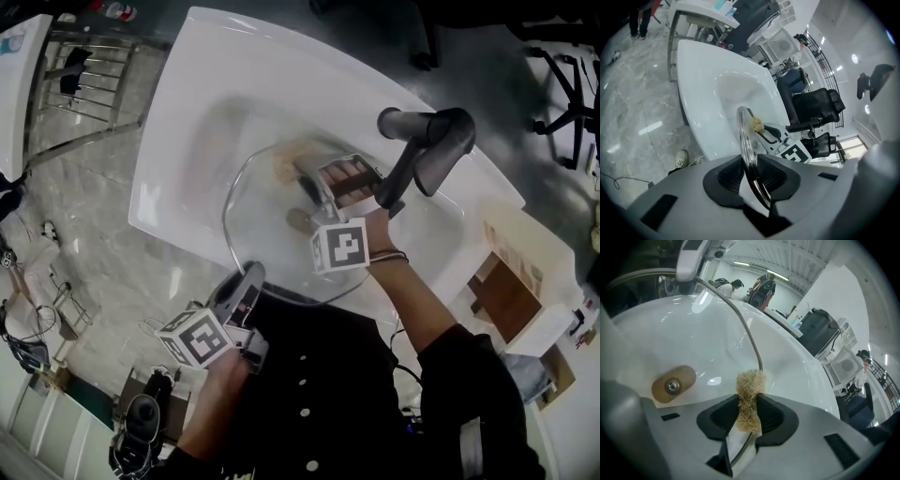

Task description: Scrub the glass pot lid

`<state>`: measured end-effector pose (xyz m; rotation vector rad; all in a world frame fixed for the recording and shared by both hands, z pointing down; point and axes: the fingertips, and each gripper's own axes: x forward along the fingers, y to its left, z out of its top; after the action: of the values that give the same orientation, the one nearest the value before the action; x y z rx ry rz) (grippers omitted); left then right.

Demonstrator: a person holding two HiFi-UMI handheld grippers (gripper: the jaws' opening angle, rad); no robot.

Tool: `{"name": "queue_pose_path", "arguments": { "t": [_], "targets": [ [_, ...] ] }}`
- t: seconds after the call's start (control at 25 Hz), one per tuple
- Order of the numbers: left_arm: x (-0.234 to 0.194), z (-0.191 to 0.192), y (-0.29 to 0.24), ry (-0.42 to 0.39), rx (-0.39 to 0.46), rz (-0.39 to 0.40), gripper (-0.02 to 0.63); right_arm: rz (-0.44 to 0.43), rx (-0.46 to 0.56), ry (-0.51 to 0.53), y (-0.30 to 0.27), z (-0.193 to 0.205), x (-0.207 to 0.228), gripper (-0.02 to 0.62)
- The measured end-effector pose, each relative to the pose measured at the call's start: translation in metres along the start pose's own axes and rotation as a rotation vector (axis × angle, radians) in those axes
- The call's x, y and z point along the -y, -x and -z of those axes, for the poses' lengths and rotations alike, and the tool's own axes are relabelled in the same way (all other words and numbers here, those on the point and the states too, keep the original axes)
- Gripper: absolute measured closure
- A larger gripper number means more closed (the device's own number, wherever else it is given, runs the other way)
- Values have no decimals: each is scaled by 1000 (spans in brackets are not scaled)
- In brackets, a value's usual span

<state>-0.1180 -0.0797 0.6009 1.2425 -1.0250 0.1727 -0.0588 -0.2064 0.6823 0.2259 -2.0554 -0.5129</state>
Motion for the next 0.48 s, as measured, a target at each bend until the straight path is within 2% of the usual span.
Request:
{"name": "queue_pose_path", "arguments": {
  "t": [0.24,0.48],
  "targets": [
    [2,0,0,-28,23,-17,500,-48,-67,-47,11,23,-6,465],
    [2,-3,2,-36,33,-21,500,-88,-125,-32,24,44,-19,465]
  ]
}}
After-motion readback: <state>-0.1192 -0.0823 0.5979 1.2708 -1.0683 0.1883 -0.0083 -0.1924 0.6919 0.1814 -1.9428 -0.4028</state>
